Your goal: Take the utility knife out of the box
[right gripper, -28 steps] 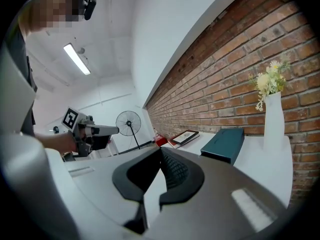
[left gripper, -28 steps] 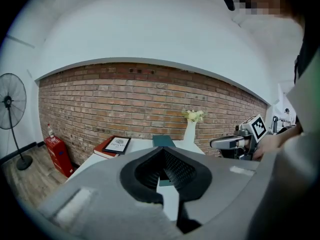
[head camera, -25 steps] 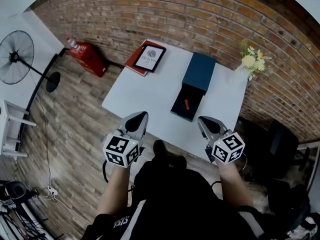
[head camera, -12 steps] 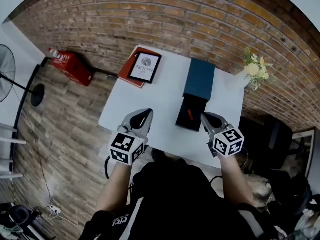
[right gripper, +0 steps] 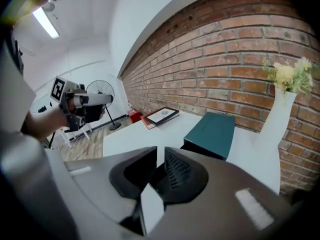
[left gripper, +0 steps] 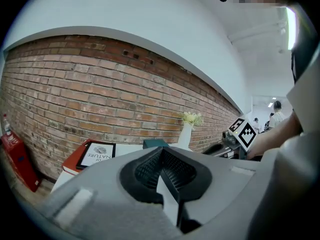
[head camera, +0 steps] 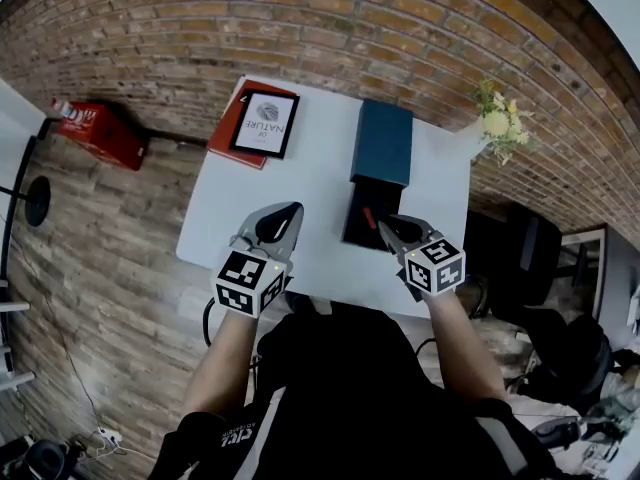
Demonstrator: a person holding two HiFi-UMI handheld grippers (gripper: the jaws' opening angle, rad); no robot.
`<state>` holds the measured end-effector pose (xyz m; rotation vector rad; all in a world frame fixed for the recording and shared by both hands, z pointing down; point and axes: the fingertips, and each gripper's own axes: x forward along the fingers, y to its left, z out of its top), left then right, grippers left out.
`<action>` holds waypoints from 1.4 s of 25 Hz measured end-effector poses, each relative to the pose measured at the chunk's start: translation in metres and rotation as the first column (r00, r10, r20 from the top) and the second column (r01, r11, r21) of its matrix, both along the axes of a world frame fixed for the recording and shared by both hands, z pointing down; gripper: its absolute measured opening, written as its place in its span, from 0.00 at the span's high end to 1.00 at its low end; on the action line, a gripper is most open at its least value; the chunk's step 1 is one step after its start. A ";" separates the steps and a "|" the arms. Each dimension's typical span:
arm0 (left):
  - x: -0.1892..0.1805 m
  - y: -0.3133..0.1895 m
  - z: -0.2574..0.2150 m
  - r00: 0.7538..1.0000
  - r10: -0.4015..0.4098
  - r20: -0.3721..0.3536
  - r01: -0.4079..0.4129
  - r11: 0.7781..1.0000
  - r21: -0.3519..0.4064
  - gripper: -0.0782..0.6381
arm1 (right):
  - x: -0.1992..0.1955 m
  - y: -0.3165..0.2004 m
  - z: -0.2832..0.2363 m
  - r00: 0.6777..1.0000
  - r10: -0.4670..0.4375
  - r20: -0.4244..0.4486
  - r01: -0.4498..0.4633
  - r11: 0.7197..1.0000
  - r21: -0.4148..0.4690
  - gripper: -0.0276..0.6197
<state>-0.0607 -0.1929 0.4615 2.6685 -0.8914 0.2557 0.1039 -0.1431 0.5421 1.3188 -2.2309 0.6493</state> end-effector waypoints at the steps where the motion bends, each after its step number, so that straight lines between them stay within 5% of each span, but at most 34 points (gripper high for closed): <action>1: 0.002 -0.003 0.002 1.000 0.006 -0.002 -0.006 1.000 -0.006 0.88 | -0.001 -0.001 0.007 1.000 -0.008 -0.012 0.008 1.000 -0.023 0.88; 18: 0.045 -0.037 0.028 0.998 0.064 -0.010 -0.065 0.997 -0.050 0.88 | 0.023 -0.021 0.102 0.972 -0.114 -0.204 0.048 0.951 -0.306 0.81; 29: 0.057 -0.044 0.050 0.999 0.047 -0.009 -0.048 0.995 -0.086 0.88 | 0.021 -0.021 0.147 0.901 -0.301 -0.313 0.148 0.891 -0.430 0.74; 35: 0.055 -0.044 0.053 0.999 0.045 0.005 -0.045 0.994 -0.097 0.88 | 0.021 -0.019 0.156 0.904 -0.309 -0.296 0.146 0.873 -0.466 0.75</action>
